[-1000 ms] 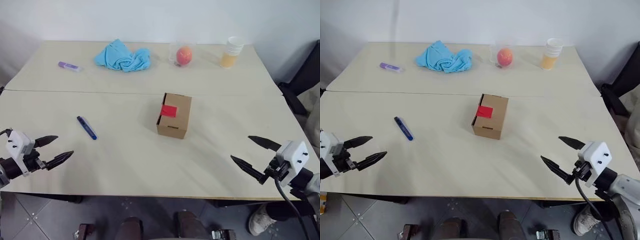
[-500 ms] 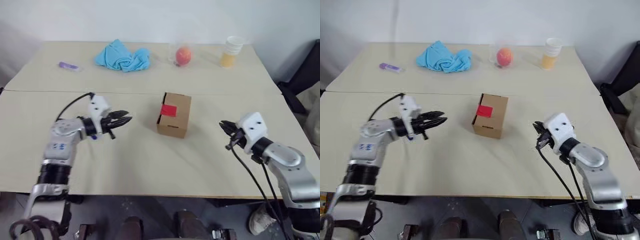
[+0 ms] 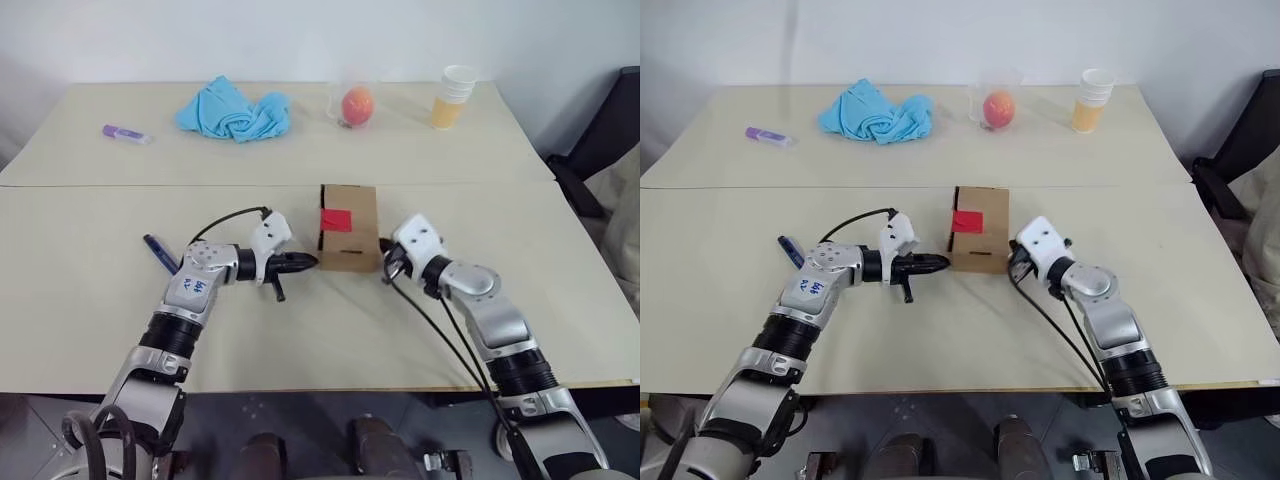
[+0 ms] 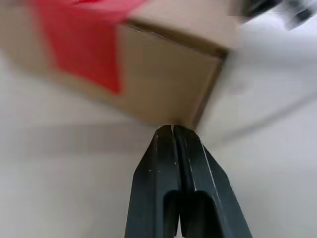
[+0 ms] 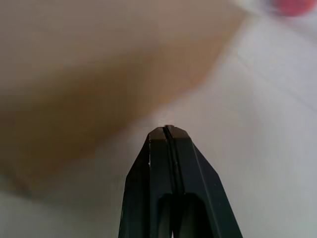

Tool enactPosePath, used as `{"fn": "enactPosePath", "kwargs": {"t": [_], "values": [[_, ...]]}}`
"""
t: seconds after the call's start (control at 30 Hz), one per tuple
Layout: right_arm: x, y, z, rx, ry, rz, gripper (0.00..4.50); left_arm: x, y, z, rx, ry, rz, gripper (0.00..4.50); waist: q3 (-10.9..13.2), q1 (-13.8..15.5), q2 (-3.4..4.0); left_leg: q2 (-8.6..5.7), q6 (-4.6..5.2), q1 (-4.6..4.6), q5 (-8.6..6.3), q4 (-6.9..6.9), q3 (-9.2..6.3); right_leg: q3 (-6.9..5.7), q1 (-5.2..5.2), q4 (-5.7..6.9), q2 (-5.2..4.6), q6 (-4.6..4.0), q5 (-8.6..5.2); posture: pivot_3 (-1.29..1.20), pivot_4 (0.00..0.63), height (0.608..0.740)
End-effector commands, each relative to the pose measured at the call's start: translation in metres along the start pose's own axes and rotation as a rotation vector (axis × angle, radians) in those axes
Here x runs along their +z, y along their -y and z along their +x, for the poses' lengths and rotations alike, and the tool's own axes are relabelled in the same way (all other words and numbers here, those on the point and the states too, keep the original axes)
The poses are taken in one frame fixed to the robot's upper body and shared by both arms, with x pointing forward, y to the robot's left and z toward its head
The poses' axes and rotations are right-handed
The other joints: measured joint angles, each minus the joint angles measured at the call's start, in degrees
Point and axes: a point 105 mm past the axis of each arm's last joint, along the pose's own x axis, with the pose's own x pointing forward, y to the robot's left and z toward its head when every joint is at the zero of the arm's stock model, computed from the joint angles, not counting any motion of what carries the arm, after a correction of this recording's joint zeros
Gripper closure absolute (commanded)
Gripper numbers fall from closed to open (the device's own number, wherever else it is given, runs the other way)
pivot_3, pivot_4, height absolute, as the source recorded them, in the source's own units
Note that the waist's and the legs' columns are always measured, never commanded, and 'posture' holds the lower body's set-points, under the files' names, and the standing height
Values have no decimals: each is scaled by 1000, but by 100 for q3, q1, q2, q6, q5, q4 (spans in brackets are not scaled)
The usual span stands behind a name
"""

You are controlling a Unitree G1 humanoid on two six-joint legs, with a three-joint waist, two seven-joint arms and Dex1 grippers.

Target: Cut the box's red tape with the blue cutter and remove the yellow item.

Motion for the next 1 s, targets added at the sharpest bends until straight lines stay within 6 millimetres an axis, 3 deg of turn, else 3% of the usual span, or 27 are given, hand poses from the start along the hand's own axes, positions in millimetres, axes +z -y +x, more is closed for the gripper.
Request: {"fn": "enactPosePath", "kwargs": {"t": [0.03,0.2,0.4,0.5,0.57,0.63,0.7,0.8,1.0], "values": [[16,-18,-8,149,66,-15,4500,18,20,-4,-107,74,37,4437,0,9,0,0,0,0,0,0,-1,-1,0,0,-22,0,0,0,150,740],[-6,-13,-35,175,-48,-5,4500,13,48,-25,-208,64,44,4437,0,46,0,-20,2,3,0,2,-11,-13,3,-9,-51,0,0,0,150,740],[-30,30,-87,-8,-198,-94,4500,3,50,-79,-213,-50,-15,4437,1,93,0,-33,15,7,-2,3,-19,-18,19,-19,-64,2,1,0,150,740],[-29,38,-112,-50,-211,-68,4500,19,35,-102,-178,-10,-73,4437,2,207,1,-41,25,5,-2,2,-29,-31,30,-33,-68,6,3,0,150,740],[-17,4,-126,115,-151,11,4500,47,-7,-105,-13,113,-30,4437,8,296,9,-44,32,3,-2,2,-36,-40,39,-48,-67,11,6,0,150,740],[-11,-45,-133,309,-133,94,4500,74,-60,-85,188,233,51,4437,12,430,1,-61,43,-8,6,10,-71,-83,54,-60,-51,15,7,0,150,740],[-9,-65,-133,365,-136,122,4500,82,-80,-66,253,259,54,4437,11,498,-4,-73,42,-9,6,23,-85,-107,81,-75,-40,23,12,0,150,740],[-10,-71,-116,320,-123,131,4500,68,-90,-27,281,66,221,4437,10,412,-2,-120,66,12,-5,27,-77,-109,113,-122,-74,64,33,0,150,740],[-5,-56,-83,164,-91,109,4500,56,-82,18,196,9,194,4437,22,350,-22,-140,91,-22,6,21,-70,-140,77,-152,-125,97,54,0,150,740]]}}
